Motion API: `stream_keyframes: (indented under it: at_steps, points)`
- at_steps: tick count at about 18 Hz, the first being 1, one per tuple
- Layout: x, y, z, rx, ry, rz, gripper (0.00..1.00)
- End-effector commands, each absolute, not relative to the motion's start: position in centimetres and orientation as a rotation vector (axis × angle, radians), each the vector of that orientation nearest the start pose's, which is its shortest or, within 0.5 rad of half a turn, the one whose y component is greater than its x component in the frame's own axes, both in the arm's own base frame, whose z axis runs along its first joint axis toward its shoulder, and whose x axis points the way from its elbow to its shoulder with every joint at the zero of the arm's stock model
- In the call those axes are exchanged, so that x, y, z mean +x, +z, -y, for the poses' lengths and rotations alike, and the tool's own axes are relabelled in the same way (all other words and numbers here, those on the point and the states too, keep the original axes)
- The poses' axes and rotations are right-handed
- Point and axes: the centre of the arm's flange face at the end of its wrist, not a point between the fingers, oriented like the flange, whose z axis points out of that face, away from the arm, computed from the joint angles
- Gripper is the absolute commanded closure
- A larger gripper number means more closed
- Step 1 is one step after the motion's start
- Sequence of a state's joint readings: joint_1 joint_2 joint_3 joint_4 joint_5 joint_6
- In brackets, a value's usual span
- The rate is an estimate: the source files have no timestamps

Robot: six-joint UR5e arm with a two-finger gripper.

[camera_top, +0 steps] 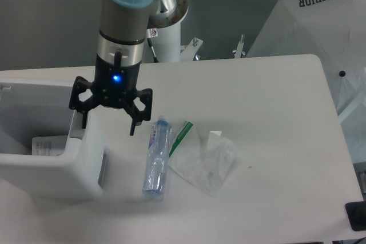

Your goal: Open the trash can

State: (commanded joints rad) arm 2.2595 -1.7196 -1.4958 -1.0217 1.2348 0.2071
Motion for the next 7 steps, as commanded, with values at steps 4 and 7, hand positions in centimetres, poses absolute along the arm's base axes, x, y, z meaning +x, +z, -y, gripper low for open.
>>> stream_keyframes:
  at_steps: [4, 7]
  points:
    - [-27.3, 52.3, -55.2, -2.522, 0.017, 0.552, 0.0]
    - [-28.5, 51.3, -54.7, -2.583, 0.137, 0.521, 0.0]
